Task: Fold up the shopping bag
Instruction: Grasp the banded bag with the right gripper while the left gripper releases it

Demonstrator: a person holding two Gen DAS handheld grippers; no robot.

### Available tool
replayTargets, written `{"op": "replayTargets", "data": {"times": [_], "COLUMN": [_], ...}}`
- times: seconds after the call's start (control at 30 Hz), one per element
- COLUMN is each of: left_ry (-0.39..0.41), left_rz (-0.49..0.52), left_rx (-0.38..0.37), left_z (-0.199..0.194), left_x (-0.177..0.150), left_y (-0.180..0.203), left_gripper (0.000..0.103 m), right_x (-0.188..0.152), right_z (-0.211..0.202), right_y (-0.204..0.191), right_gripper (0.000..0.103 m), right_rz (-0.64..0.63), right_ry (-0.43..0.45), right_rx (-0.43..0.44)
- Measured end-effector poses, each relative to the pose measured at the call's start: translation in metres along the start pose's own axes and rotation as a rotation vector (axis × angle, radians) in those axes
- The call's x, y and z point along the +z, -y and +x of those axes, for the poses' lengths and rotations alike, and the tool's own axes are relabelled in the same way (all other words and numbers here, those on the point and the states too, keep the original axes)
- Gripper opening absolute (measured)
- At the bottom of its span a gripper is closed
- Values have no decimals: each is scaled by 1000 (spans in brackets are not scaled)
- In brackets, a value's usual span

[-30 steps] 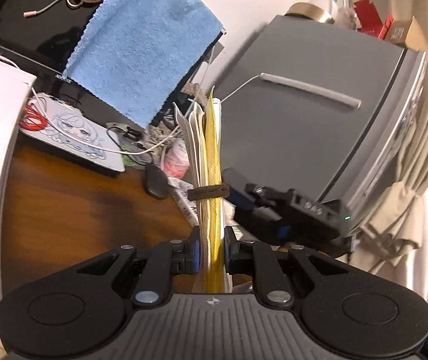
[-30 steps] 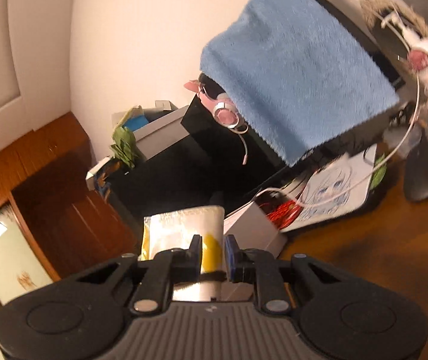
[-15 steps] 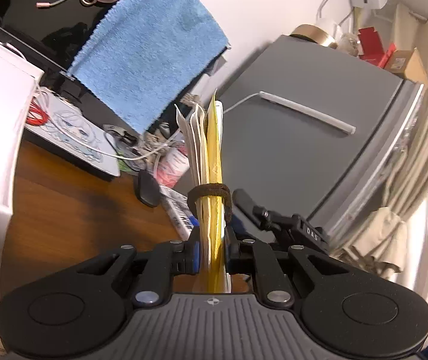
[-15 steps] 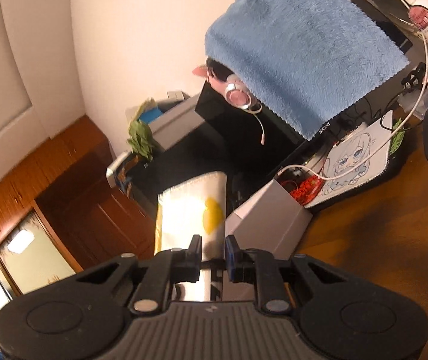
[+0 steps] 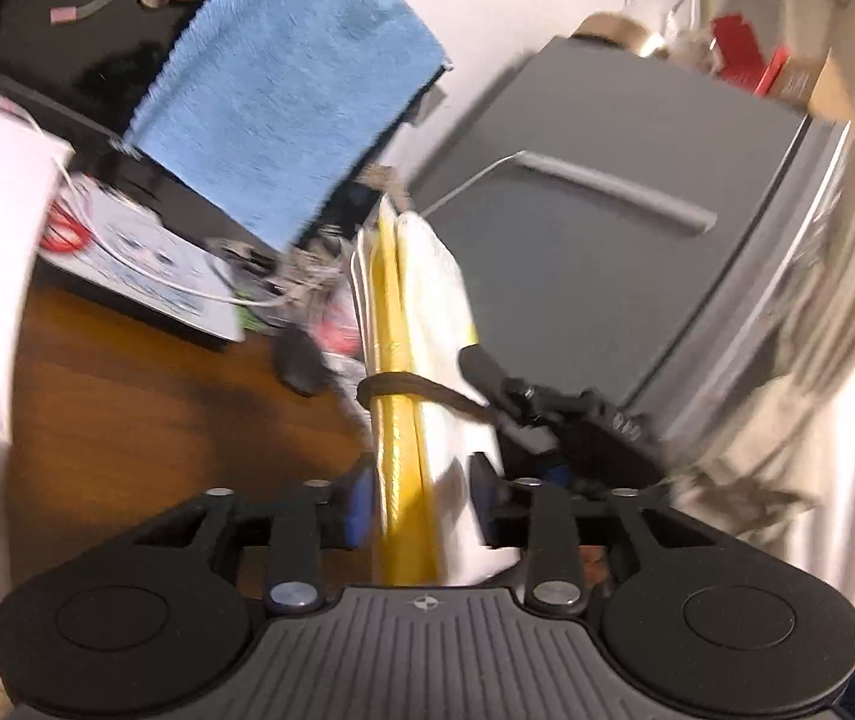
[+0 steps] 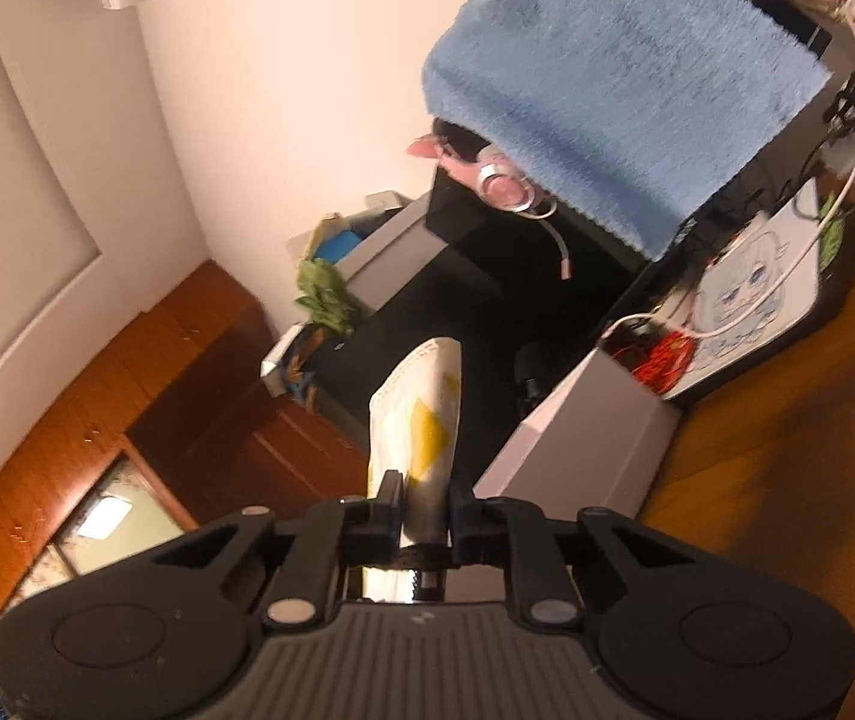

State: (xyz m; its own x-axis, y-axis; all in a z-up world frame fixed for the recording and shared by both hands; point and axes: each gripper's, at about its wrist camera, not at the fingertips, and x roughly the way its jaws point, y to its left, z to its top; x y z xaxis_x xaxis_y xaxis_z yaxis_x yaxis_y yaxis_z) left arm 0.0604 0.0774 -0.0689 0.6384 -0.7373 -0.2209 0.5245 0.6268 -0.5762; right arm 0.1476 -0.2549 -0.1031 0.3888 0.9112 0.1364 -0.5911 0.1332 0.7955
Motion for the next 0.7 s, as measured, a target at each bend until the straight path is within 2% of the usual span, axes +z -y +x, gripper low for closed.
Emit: {"op": "replayTargets", "data": {"times": [0.07,0.13,0.27,0.43,0.5,0.53,0.57,0.67,0.7], "left_ry": [-19,-37,-57,-126,-140,-140,-136,-94,-90], "left_rz": [33,72,162,201,223,238,252,273,281], "left_rx": [59,117,244,264,304,336,366,403,415], "left_z": [1,4,10,14,13,12,11,1,-1], "left_x": [1,0,-1,10,14,15,17,20,22], "left_y": [6,13,30,47,55,60,65,70,72], "left_gripper": [53,68,70,78,84,91,92,93,93], "right_x": [8,16,33,52,58,61,63,69,70], "right_z": [-5,-7,2,24,35,39,42,51,54], "right_y": [2,7,18,33,37,39,41,45,44], "right_gripper": [14,14,14,14,15,17,19,27,42], "right_rz": [6,30,16,-56,-98,-114,-131,-189,-213], "right_ry": [10,-12,-123,-253,-304,-325,-346,-396,-413], "right_rx": [-59,-165,-385,-577,-633,-661,-681,-743,-763]}}
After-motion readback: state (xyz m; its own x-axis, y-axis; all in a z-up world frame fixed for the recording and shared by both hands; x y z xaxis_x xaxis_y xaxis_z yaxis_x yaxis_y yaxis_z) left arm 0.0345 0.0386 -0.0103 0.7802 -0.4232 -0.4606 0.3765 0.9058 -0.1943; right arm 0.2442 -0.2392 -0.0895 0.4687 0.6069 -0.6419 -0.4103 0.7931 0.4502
